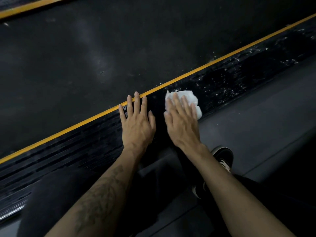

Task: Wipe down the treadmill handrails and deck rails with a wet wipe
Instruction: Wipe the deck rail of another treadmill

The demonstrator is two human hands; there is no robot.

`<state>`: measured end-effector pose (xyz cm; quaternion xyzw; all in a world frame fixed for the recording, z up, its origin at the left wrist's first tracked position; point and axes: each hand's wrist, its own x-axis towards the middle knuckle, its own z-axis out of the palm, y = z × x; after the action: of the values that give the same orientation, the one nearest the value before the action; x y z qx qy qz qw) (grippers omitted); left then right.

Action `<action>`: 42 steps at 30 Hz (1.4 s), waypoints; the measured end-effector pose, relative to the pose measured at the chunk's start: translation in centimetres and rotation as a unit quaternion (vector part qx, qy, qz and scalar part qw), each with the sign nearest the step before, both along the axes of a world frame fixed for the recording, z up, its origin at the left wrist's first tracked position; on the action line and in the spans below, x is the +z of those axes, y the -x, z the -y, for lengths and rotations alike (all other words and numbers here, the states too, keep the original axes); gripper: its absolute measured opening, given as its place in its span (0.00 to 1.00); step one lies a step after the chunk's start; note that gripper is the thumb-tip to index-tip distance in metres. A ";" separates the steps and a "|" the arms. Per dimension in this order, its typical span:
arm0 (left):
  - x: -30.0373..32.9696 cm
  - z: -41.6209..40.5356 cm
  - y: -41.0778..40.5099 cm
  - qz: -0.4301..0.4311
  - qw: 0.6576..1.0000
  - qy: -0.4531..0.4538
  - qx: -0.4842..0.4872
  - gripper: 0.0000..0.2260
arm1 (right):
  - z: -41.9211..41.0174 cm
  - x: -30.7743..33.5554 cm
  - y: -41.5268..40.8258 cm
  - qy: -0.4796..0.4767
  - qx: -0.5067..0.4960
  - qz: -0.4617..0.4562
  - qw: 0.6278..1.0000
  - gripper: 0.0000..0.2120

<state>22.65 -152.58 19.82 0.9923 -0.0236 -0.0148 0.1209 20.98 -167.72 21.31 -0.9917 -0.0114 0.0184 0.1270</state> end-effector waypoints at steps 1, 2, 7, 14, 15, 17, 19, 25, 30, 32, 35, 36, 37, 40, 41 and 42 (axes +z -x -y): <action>0.0 0.0 0.0 -0.001 1.000 0.001 0.000 0.26 | -0.5 -0.2 0.4 0.015 0.038 -0.003 0.999 0.26; -0.1 0.0 0.0 -0.003 1.000 0.002 -0.001 0.26 | -0.4 -0.4 0.7 0.035 0.078 -0.007 0.996 0.26; 0.0 0.0 0.0 0.004 1.000 0.002 -0.001 0.26 | 2.3 -0.3 -0.9 0.032 0.016 -0.006 0.999 0.25; -0.3 -0.1 0.0 0.005 1.000 0.002 0.000 0.26 | 1.5 -0.6 -0.3 0.082 0.103 -0.005 0.991 0.26; -0.3 -0.1 0.0 0.007 1.000 0.000 -0.002 0.26 | 2.2 -0.5 -0.8 0.076 0.076 -0.004 0.994 0.26; -0.3 -0.1 -0.1 0.009 1.000 0.000 -0.003 0.26 | 2.6 -0.3 -1.5 0.042 -0.013 -0.007 0.999 0.25; -0.3 -0.1 -0.1 0.008 1.000 -0.002 -0.004 0.26 | 0.9 -0.1 -1.1 0.033 -0.033 -0.006 0.999 0.26; -0.2 -0.1 -0.1 0.010 1.000 -0.001 -0.004 0.26 | 1.7 0.0 -0.6 0.066 0.107 -0.011 0.992 0.26; -0.1 -0.1 -0.1 0.008 1.000 -0.001 -0.007 0.26 | 0.6 -0.2 -1.9 0.028 -0.033 -0.015 0.999 0.27; -0.1 -0.1 -0.2 0.005 1.000 -0.001 -0.007 0.26 | -0.9 -0.5 -1.2 0.030 0.023 -0.012 0.999 0.29; 0.0 -0.1 -0.1 0.003 1.000 -0.006 -0.009 0.26 | 0.9 -0.7 -1.3 0.053 0.121 -0.013 0.991 0.28; 0.0 -0.1 -0.2 0.005 1.000 -0.006 -0.009 0.26 | 1.9 -0.7 -1.8 0.056 0.114 -0.012 0.992 0.27; 0.0 -0.1 -0.1 0.006 1.000 -0.006 -0.009 0.26 | 2.7 -0.7 -2.2 0.051 0.083 -0.014 0.995 0.27; 0.1 -0.2 0.0 0.007 1.000 -0.010 -0.013 0.26 | 2.1 -0.7 -2.7 0.016 -0.034 -0.010 0.999 0.27; 0.0 -0.2 0.0 0.005 1.000 -0.013 -0.013 0.26 | 1.0 -0.6 -2.5 0.015 -0.043 -0.003 0.999 0.28; 0.0 -0.2 0.0 0.004 1.000 -0.017 -0.012 0.26 | 0.0 -0.7 -2.2 0.017 -0.028 0.003 0.999 0.29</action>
<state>22.64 -152.41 19.83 0.9939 -0.0360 -0.0124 0.1036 23.13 -167.72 20.63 -0.9936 0.0165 0.0122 0.1107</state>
